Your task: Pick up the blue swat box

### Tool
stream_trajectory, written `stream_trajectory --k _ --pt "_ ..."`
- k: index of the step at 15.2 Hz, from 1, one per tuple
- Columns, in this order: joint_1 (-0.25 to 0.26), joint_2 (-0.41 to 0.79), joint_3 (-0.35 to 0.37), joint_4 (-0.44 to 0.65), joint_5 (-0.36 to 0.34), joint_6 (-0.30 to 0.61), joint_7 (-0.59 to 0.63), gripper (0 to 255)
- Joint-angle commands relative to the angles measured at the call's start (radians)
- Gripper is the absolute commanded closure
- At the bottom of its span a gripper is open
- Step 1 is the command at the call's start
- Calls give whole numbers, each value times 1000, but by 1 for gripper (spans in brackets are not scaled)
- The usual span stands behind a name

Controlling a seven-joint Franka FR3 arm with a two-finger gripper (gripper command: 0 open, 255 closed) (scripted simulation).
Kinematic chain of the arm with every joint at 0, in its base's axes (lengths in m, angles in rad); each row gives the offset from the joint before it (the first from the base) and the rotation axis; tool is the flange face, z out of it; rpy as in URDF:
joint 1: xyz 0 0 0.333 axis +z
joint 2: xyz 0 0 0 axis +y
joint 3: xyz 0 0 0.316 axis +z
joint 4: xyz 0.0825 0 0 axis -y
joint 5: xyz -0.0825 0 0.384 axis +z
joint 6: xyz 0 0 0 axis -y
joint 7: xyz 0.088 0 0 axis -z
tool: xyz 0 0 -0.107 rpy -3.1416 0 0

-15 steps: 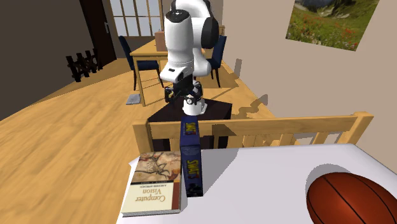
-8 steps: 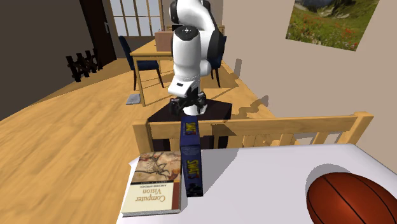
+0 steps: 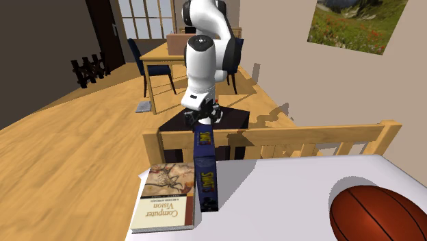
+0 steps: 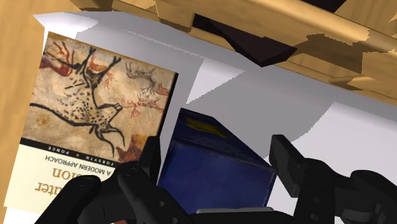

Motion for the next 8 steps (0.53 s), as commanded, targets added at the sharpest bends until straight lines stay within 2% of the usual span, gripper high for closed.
stream_trajectory --k 1,6,8 --pt "0 2 0 -1 0 2 0 255" --pt "0 3 0 -1 0 2 0 255" --pt "0 -8 0 14 2 -24 -2 255"
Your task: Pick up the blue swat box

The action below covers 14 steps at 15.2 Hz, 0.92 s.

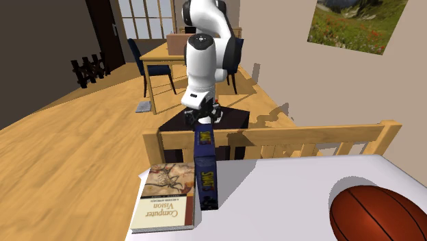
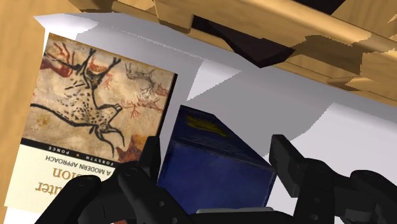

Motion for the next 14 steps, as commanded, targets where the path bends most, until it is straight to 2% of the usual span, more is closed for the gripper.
stream_trajectory --k 1,14 --pt "-1 -9 0 16 1 -23 -3 255" --pt "-2 -54 -1 130 10 -181 -13 255"
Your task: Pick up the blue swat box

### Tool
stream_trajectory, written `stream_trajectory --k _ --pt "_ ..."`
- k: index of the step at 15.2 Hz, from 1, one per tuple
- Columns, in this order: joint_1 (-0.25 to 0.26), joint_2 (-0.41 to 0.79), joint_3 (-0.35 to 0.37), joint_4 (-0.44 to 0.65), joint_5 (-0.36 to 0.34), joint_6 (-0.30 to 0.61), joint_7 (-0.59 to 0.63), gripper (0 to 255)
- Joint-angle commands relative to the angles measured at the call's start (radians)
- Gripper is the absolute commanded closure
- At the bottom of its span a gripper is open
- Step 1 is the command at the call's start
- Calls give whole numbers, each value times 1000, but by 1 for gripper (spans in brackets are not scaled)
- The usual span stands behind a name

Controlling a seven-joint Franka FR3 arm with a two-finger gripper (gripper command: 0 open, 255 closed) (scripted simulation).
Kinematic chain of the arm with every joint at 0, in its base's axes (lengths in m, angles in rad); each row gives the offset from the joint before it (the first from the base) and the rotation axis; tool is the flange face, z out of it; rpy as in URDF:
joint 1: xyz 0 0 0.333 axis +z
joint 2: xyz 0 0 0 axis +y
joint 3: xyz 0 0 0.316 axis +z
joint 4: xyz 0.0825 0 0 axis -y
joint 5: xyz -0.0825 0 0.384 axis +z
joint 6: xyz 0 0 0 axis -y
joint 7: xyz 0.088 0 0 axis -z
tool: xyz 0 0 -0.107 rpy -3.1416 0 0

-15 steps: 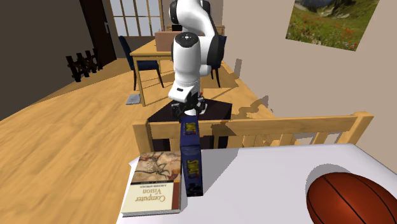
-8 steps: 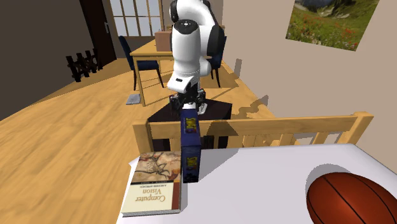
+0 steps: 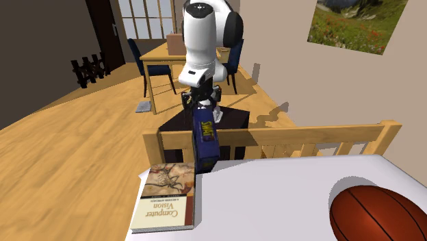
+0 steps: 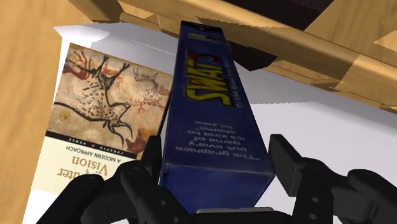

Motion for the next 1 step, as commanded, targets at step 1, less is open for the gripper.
stream_trajectory --k 1 --pt "0 -4 0 6 0 -6 1 255"
